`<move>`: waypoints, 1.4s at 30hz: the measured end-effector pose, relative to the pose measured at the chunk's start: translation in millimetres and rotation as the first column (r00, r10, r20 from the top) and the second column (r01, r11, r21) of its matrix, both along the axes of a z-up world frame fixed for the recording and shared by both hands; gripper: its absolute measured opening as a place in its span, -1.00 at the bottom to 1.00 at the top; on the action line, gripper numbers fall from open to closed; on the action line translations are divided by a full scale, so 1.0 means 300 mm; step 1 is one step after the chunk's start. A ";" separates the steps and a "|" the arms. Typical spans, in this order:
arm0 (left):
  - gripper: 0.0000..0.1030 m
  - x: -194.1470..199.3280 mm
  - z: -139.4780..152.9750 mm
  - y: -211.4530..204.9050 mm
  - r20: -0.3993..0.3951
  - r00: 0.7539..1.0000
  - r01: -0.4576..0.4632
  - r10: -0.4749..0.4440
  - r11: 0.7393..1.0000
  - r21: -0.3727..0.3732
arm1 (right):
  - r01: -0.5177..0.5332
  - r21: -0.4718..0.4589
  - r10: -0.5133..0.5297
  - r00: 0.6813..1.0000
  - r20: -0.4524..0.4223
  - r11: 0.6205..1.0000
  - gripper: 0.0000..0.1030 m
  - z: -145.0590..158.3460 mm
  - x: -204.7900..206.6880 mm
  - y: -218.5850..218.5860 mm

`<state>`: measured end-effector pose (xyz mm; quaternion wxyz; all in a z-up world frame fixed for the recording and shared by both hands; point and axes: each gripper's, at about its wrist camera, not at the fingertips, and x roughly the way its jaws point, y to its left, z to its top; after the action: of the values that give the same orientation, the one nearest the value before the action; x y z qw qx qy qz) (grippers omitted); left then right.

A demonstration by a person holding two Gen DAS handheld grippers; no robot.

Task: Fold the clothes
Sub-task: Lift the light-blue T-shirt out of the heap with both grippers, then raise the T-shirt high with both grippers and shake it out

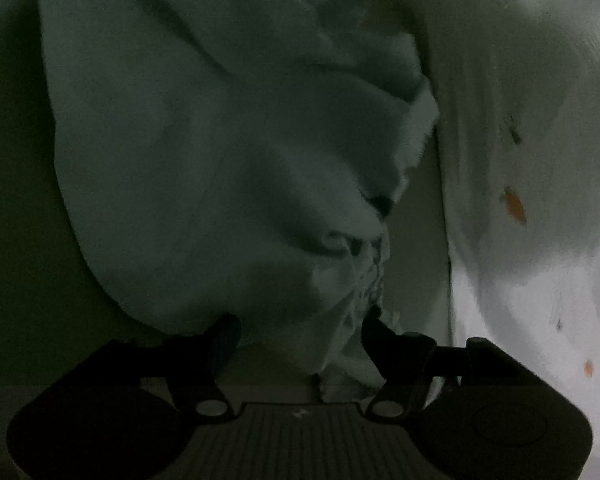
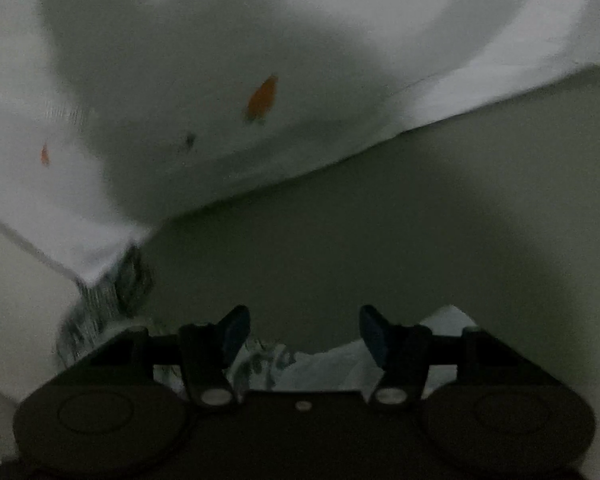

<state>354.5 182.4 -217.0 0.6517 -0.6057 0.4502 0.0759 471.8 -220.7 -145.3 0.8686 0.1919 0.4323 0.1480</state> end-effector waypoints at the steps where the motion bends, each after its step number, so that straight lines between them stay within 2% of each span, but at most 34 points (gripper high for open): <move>1: 0.43 -0.003 -0.006 0.008 -0.006 1.000 -0.028 0.028 0.999 -0.023 | -0.032 -0.031 0.032 0.999 -0.005 0.999 0.23 -0.016 0.007 0.018; 5: 0.48 -0.016 -0.032 0.026 -0.029 0.993 -0.118 0.116 0.990 -0.079 | -0.127 -0.134 0.122 0.991 -0.048 0.983 0.26 -0.091 0.027 0.086; 8: 0.54 0.009 -0.047 0.027 -0.049 0.987 -0.158 0.154 0.982 -0.102 | -0.172 -0.182 0.161 0.984 -0.078 0.968 0.43 -0.125 0.021 0.139; 12: 0.57 0.062 -0.033 0.017 -0.061 0.992 -0.117 0.113 0.992 -0.055 | -0.244 -0.271 0.232 0.970 -0.078 0.931 0.59 -0.146 -0.013 0.215; 14: 0.57 0.095 -0.030 0.007 -0.069 0.994 -0.091 0.088 0.995 -0.029 | -0.273 -0.295 0.257 0.962 -0.091 0.916 0.59 -0.166 -0.021 0.243; 16: 0.52 0.122 -0.034 0.005 -0.088 0.992 -0.096 0.094 0.995 -0.018 | -0.297 -0.317 0.277 0.955 -0.106 0.901 0.43 -0.192 -0.025 0.262; 17: 0.46 0.130 -0.037 0.010 -0.095 0.989 -0.114 0.111 0.993 -0.021 | -0.302 -0.323 0.281 0.953 -0.111 0.897 0.06 -0.198 -0.028 0.263; 18: 0.18 0.139 -0.039 0.014 -0.102 0.987 -0.129 0.126 0.991 -0.022 | -0.305 -0.322 0.283 0.952 -0.115 0.896 -0.26 -0.199 -0.032 0.260; 19: -0.11 0.143 -0.039 0.016 -0.107 0.985 -0.139 0.136 0.990 -0.016 | -0.298 -0.315 0.277 0.955 -0.109 0.901 -0.41 -0.195 -0.035 0.253; 20: -0.32 0.142 -0.034 0.018 -0.101 0.984 -0.146 0.144 0.989 -0.004 | -0.282 -0.297 0.267 0.959 -0.092 0.912 -0.70 -0.183 -0.040 0.241; 21: -0.72 0.137 -0.024 0.022 -0.077 0.984 -0.159 0.159 0.987 0.009 | -0.268 -0.273 0.259 0.963 -0.071 0.924 -0.75 -0.167 -0.046 0.226; 24: -0.87 0.127 0.030 0.031 0.032 0.981 -0.194 0.192 0.980 0.052 | -0.212 -0.263 0.232 0.972 0.046 0.941 -0.79 -0.084 -0.090 0.191; 26: -0.91 0.141 0.106 0.037 0.128 0.978 -0.183 0.165 0.973 0.141 | -0.169 -0.269 0.216 0.964 0.153 0.948 -0.80 -0.006 -0.131 0.170; 28: -0.94 0.152 0.192 0.042 0.221 0.966 -0.185 0.134 0.955 0.233 | -0.119 -0.249 0.182 0.952 0.247 0.961 -0.81 0.081 -0.162 0.142; 30: -0.94 0.170 0.294 0.042 0.320 0.942 -0.203 0.101 0.931 0.303 | -0.075 -0.207 0.144 0.928 0.344 0.976 -0.83 0.173 -0.184 0.115; 32: -0.94 0.206 0.410 0.023 0.407 0.912 -0.226 0.052 0.892 0.391 | -0.040 -0.173 0.113 0.891 0.439 0.984 -0.86 0.269 -0.209 0.095; 35: -0.94 0.186 0.595 -0.018 0.538 0.842 -0.286 -0.034 0.818 0.499 | 0.005 -0.132 0.076 0.796 0.601 0.991 -0.87 0.436 -0.261 0.070; 37: -0.94 0.154 0.723 -0.035 0.626 0.777 -0.356 -0.075 0.768 0.533 | 0.019 -0.094 0.051 0.724 0.688 0.995 -0.88 0.534 -0.308 0.053; 40: -0.95 0.091 0.902 -0.063 0.737 0.663 -0.468 -0.132 0.695 0.546 | 0.037 -0.054 0.022 0.580 0.814 0.998 -0.88 0.691 -0.405 0.031; 42: -0.95 0.041 1.018 -0.091 0.801 0.575 -0.547 -0.168 0.648 0.529 | 0.047 -0.028 0.002 0.472 0.881 0.999 -0.88 0.789 -0.480 0.008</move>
<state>366.6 155.0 88.4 0.9503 -0.3051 -0.0369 0.0494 327.8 -218.3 91.2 0.9734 0.0734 -0.0743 0.2037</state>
